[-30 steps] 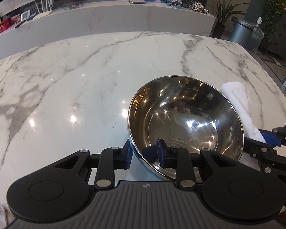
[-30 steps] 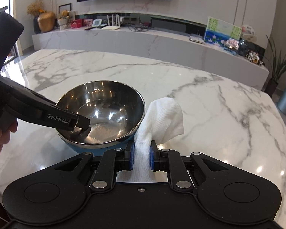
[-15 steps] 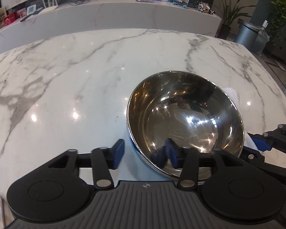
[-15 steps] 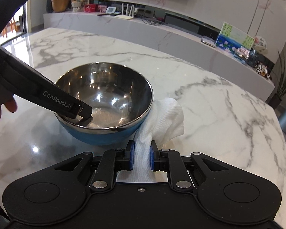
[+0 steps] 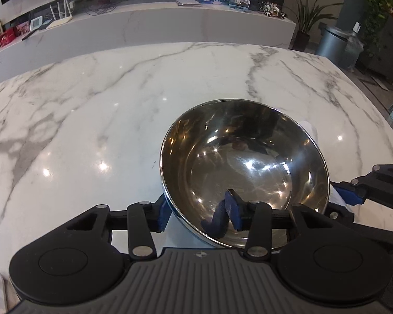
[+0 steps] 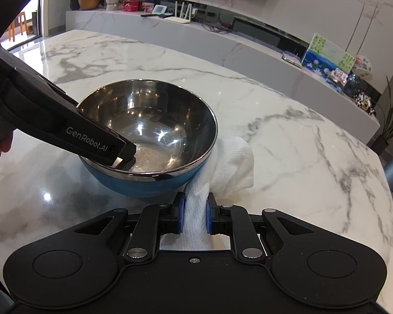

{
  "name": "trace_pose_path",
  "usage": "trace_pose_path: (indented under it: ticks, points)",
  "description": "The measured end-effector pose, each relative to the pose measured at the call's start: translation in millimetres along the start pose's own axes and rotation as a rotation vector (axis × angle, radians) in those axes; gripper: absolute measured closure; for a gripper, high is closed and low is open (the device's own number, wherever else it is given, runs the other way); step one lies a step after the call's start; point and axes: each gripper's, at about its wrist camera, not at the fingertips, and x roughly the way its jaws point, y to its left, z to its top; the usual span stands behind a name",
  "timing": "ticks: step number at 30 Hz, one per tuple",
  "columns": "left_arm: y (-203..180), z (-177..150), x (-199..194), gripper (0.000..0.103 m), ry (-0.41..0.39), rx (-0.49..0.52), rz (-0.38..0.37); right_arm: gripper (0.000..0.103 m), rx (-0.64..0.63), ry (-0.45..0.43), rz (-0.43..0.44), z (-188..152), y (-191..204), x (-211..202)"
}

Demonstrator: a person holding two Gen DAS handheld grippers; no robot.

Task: Clean bowl
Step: 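Wipe the towel along the bowl's outer wall with the right gripper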

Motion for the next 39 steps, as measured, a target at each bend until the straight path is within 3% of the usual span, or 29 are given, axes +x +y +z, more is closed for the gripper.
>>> trace_pose_path:
  ticks: [5, 11, 21, 24, 26, 28, 39]
  points:
    - [4, 4, 0, 0.074, -0.005, 0.014, 0.006, 0.089, 0.006, -0.035, -0.019, 4, -4, -7]
    - [1, 5, 0, 0.074, -0.006, 0.052, 0.017, 0.089, 0.003, -0.069, -0.028, 8, -12, -12]
    - [1, 4, -1, 0.074, -0.007, 0.041, 0.015, 0.089, -0.058, -0.019, -0.016, 3, 2, 3]
    - [4, 4, 0, 0.070, 0.006, -0.002, 0.007, 0.089, -0.071, -0.006, -0.005, 1, 6, 6]
    - [7, 3, 2, 0.053, 0.030, -0.039, -0.011, 0.089, -0.077, 0.000, 0.001, 0, 7, 7]
    - [8, 1, 2, 0.050, 0.043, -0.059, -0.016, 0.089, -0.084, 0.005, 0.002, -1, 8, 8]
    - [6, 4, 3, 0.054, 0.041, -0.026, -0.022, 0.089, -0.110, 0.026, 0.043, 1, 14, 4]
